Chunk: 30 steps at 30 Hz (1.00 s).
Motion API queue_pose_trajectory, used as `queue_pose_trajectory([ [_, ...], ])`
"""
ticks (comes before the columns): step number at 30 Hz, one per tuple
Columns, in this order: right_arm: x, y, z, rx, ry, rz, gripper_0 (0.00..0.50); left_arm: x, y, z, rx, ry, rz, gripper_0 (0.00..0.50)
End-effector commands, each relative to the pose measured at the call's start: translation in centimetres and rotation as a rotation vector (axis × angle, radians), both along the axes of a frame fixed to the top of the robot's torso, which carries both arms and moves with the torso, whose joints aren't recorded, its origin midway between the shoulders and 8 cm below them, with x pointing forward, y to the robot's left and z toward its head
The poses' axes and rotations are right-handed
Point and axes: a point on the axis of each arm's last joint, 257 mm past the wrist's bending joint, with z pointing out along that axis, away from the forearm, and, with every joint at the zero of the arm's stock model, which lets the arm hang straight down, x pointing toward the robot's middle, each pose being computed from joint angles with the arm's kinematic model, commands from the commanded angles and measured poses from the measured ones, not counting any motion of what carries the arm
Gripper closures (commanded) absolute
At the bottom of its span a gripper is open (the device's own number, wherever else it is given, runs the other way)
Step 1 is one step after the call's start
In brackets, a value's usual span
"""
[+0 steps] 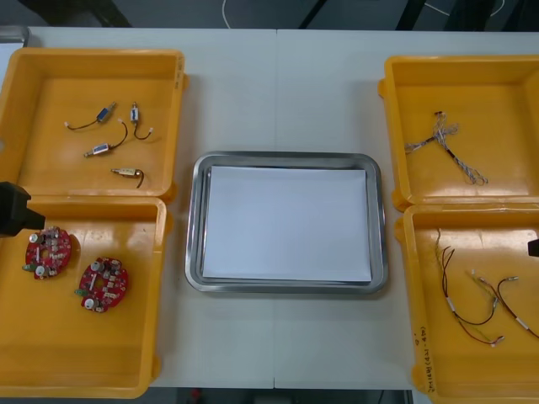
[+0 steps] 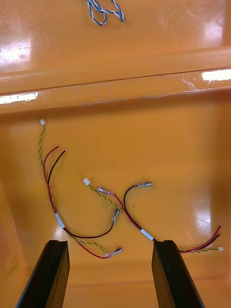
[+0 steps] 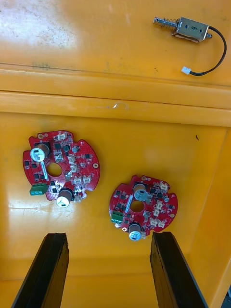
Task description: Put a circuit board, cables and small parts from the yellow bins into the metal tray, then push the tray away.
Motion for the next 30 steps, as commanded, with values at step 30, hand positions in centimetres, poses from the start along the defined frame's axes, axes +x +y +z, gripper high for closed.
queue_pose_trajectory([
  [30, -0.54, -1.53, 0.4, -0.031, 0.007, -0.041, 0.0, -0.14, 1.38, 1.41, 0.071, -0.033, -0.053, 0.0],
])
